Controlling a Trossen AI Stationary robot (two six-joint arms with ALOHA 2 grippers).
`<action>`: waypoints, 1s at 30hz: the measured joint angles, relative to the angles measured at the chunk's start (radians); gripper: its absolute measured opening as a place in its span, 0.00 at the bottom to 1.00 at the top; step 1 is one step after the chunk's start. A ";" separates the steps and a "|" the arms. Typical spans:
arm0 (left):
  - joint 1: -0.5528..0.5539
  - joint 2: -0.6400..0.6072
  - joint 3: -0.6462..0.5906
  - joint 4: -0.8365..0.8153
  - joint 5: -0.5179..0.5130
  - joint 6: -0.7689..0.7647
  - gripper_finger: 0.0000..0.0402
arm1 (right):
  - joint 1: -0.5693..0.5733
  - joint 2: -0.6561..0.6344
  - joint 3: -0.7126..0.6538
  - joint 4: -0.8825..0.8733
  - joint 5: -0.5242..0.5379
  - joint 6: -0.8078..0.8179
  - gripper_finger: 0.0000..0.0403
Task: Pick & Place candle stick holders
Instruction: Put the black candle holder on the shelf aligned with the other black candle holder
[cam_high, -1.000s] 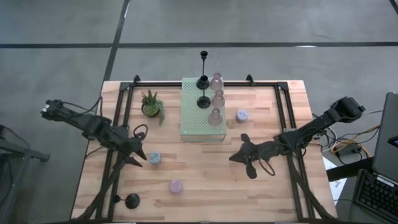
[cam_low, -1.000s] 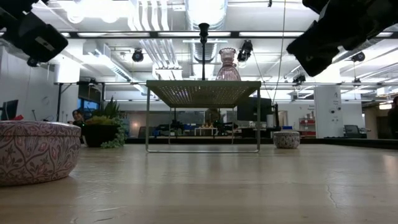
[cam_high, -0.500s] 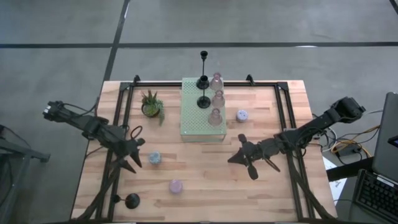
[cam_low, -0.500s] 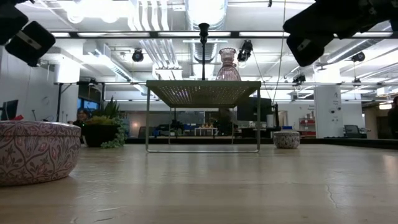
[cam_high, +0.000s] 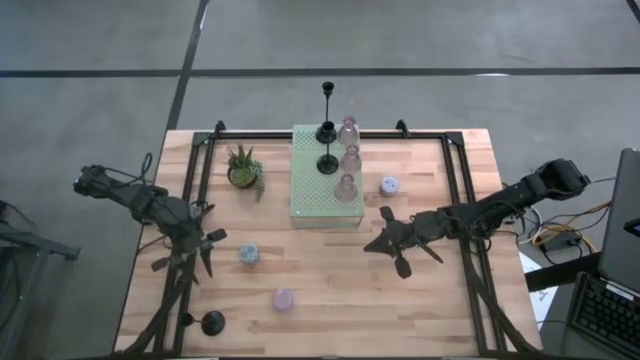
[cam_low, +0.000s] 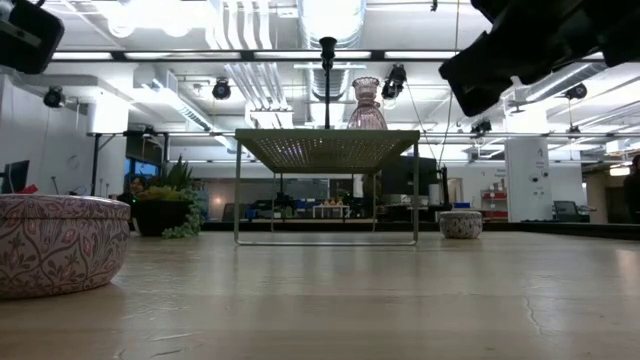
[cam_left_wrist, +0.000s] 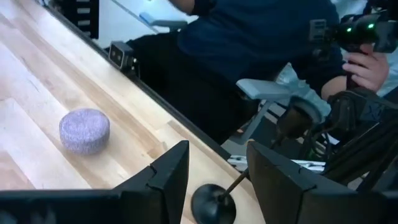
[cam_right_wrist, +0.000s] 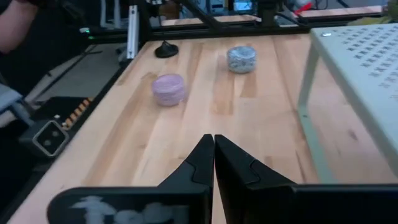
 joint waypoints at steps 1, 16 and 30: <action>0.000 0.000 -0.005 0.003 0.000 -0.003 0.41 | -0.004 0.000 0.000 0.000 0.001 -0.001 0.02; -0.018 0.005 -0.230 0.377 0.064 -0.009 0.41 | -0.006 0.003 0.007 -0.004 0.445 0.150 0.02; -0.019 0.004 -0.379 0.575 0.094 0.242 0.41 | -0.004 0.004 0.007 -0.006 0.516 0.140 0.02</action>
